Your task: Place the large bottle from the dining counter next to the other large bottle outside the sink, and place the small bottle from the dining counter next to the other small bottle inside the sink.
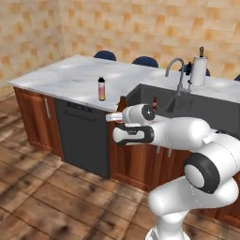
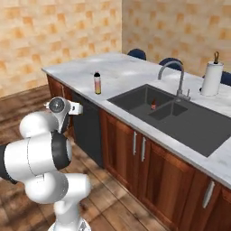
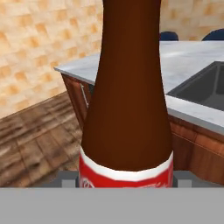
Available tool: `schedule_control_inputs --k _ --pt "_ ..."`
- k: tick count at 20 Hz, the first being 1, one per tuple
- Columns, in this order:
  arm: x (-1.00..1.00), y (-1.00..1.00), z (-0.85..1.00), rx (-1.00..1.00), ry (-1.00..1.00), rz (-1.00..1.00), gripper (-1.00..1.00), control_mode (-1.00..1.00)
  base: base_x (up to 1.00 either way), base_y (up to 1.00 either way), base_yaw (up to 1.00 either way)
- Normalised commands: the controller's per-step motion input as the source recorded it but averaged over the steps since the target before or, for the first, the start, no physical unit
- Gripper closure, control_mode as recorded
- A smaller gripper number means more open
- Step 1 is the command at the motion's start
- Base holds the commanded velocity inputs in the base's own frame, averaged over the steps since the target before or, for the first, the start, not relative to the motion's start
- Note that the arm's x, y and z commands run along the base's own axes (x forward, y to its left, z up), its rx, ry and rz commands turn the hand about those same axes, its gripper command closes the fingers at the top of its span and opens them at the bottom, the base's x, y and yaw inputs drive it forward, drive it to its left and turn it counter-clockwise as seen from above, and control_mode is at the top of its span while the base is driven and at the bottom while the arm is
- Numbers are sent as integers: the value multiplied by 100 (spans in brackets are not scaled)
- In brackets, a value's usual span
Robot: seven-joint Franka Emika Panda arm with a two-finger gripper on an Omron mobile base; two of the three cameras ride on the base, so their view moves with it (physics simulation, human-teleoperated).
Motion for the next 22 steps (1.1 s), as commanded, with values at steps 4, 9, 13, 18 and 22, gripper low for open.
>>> schedule_control_inputs --k 4,9,13,18,22 --pt "0 0 0 0 0 0 100 100 46 94 -40" --pt "0 0 0 0 0 0 100 100 25 77 -34" --pt "0 0 0 0 0 0 100 100 14 61 -33" --pt "0 0 0 0 0 0 100 100 16 54 -33" --pt "0 0 0 0 0 0 100 100 19 53 -33"
